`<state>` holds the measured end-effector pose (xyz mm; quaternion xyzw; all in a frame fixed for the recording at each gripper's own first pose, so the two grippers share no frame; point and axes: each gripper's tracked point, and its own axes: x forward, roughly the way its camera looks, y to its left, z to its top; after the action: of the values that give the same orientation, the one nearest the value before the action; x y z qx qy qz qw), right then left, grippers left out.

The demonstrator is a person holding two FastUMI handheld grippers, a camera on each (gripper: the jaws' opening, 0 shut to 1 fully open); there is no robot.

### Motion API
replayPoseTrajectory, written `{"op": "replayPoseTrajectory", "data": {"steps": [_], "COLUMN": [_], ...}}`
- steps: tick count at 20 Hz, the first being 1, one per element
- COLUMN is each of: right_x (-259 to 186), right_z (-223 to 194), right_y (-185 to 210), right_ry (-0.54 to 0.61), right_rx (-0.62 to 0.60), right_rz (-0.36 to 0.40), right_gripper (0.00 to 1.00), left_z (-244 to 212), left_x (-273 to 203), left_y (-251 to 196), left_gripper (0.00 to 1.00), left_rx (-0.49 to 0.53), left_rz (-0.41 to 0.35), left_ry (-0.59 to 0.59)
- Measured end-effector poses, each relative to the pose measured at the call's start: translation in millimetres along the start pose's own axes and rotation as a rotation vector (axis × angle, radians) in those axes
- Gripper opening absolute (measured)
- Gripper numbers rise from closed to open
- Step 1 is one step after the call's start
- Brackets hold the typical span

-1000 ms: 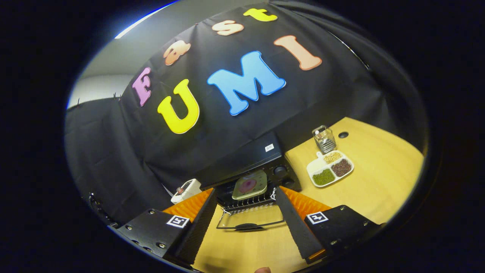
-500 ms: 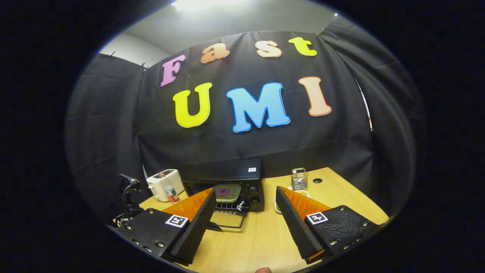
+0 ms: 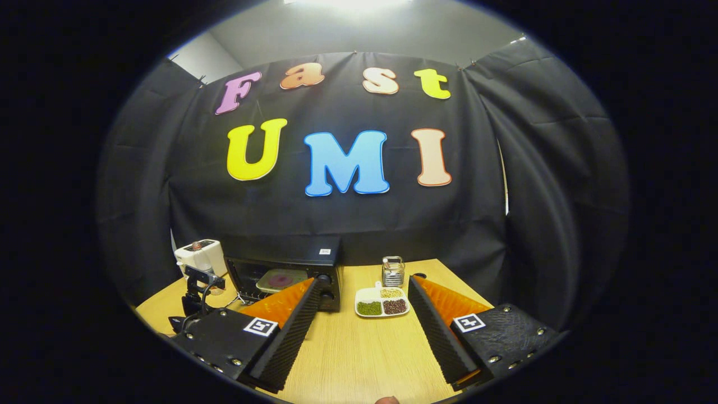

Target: Open the electric oven with the left hand, put the food in, and close the electric oven.

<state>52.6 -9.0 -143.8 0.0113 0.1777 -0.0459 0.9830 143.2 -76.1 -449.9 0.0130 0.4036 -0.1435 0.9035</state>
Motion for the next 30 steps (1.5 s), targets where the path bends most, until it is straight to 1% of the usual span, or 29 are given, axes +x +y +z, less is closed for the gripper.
{"op": "replayPoseTrajectory", "data": {"steps": [3, 4, 5, 6, 7, 8, 9, 10, 12, 13, 14, 15, 16, 17, 18, 21, 22, 23, 24, 25, 28, 29, 30], "right_x": [-3.4, -4.1, -4.3, -5.1, -5.8, -6.3, -6.8, -6.4, -6.1, -5.6, -5.0, -4.5, -4.8, -7.8, -7.3, -4.9, -4.0, -4.3, -3.9, -3.8, -0.2, 0.8, 1.2], "right_z": [-2.2, -3.4, -3.6, -3.3, -1.3, -1.2, -0.2, -0.2, -0.4, -0.4, -0.5, -0.4, -0.3, 1.7, 1.2, 4.1, 4.9, 5.2, 4.6, 4.8, 5.9, 5.9, 4.4], "right_y": [-10.4, -11.9, -14.1, -15.5, -15.8, -16.3, -16.1, -15.8, -13.7, -9.7, -8.2, -7.3, -6.2, -4.5, -3.0, 3.8, 5.0, 6.0, 5.2, 5.2, 3.9, 3.7, 3.8], "right_ry": [0.007, 0.013, 0.015, 0.013, 0.009, 0.005, 0.001, -0.001, -0.006, -0.006, -0.006, -0.007, -0.010, -0.014, -0.016, -0.017, -0.019, -0.019, -0.019, -0.018, -0.016, -0.015, -0.013], "right_rx": [0.014, 0.014, 0.013, 0.010, 0.008, 0.008, 0.010, 0.014, 0.026, 0.035, 0.039, 0.039, 0.039, 0.041, 0.043, 0.034, 0.030, 0.027, 0.023, 0.022, 0.032, 0.034, 0.034], "right_rz": [-0.045, -0.054, -0.064, -0.072, -0.076, -0.080, -0.081, -0.080, -0.071, -0.051, -0.039, -0.031, -0.024, -0.016, -0.005, 0.019, 0.026, 0.031, 0.034, 0.035, 0.039, 0.040, 0.039], "right_gripper": [0.98, 0.98, 0.98, 0.98, 0.98, 0.98, 0.98, 0.98, 0.98, 0.98, 0.98, 0.98, 0.98, 0.98, 0.98, 0.98, 0.98, 0.98, 0.98, 0.98, 0.98, 0.98, 0.98], "left_z": [-4.4, -5.1, -5.2, -2.2, -1.6, 1.3, -0.1, 1.0, 2.7, 3.0, 6.8, 10.8, 16.4, 21.5, 26.5, 40.5, 48.6, 55.2, 62.9, 68.8, 91.1, 98.0, 104.9], "left_x": [15.5, 19.5, 22.5, 25.8, 26.9, 29.5, 29.7, 31.2, 30.3, 28.9, 26.2, 21.2, 16.0, 10.2, 6.5, -7.1, -12.1, -17.3, -22.0, -24.2, -29.0, -28.5, -27.8], "left_y": [-1.8, -0.4, 0.9, 1.9, 1.9, 2.7, 2.5, 2.3, 1.5, 2.1, 1.8, 0.9, 0.1, 0.2, -0.4, -0.4, -0.5, -0.8, -0.6, -1.5, -1.2, -2.0, -2.6], "left_gripper": [0.98, 0.98, 1.00, 1.00, 0.98, 1.00, 0.97, 1.00, 1.00, 1.00, 0.97, 0.98, 1.00, 1.00, 0.97, 0.98, 1.00, 0.97, 1.00, 0.97, 0.97, 1.00, 0.97], "left_rx": [0.024, 0.031, 0.034, 0.043, 0.052, 0.059, 0.047, 0.037, 0.031, 0.033, 0.031, 0.029, 0.035, 0.041, 0.041, 0.032, 0.036, 0.043, 0.046, 0.043, 0.039, 0.038, 0.041], "left_rz": [0.001, 0.014, 0.029, 0.040, 0.046, 0.055, 0.063, 0.066, 0.067, 0.067, 0.068, 0.070, 0.073, 0.076, 0.077, 0.079, 0.081, 0.084, 0.086, 0.086, 0.089, 0.086, 0.084], "left_ry": [0.030, 0.037, 0.038, 0.029, 0.030, 0.021, 0.027, 0.020, 0.023, 0.021, 0.011, -0.006, -0.026, -0.045, -0.061, -0.092, -0.113, -0.136, -0.159, -0.183, -0.228, -0.244, -0.256]}}
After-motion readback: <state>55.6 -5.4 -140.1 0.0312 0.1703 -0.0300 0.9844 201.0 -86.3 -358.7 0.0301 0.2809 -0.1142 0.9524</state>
